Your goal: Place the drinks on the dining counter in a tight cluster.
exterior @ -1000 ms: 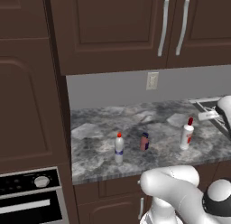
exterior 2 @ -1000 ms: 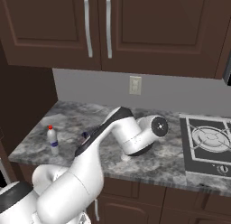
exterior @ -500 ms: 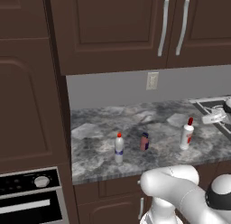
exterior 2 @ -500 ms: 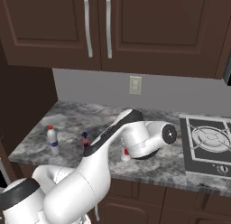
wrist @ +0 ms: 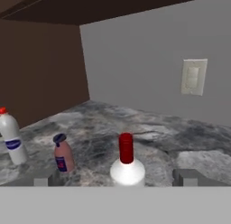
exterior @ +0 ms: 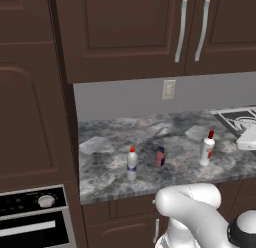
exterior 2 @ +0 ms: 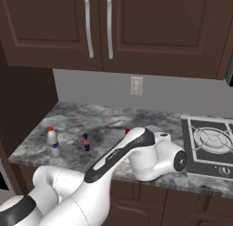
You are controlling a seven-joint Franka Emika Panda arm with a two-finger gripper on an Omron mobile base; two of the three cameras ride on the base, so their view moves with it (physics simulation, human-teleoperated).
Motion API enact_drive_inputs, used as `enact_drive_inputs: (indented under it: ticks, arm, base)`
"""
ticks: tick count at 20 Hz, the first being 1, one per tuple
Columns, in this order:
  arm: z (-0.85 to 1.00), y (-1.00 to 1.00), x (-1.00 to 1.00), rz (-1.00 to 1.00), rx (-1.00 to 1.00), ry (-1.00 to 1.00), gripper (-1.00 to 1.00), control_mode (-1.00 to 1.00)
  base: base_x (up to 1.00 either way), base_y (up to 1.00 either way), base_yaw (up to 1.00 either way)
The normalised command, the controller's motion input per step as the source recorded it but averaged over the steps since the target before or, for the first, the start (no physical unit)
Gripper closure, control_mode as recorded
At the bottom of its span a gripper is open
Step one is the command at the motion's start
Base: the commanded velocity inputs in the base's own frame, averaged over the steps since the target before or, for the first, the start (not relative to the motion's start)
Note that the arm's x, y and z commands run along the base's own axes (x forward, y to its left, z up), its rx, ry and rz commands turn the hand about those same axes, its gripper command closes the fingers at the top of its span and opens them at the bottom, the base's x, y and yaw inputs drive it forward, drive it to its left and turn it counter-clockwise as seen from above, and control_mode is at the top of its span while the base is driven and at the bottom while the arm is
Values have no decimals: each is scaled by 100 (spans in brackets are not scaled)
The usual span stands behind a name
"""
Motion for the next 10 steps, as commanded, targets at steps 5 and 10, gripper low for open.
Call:
enact_drive_inputs:
  ticks: [5, 10]
  arm:
    - [0, 0, -7, 0, 0, -4, -100, -100]
    - [-2, 6, 5, 0, -1, 0, -100, -100]
  base:
    - [0, 0, 0]
    - [0, 0, 0]
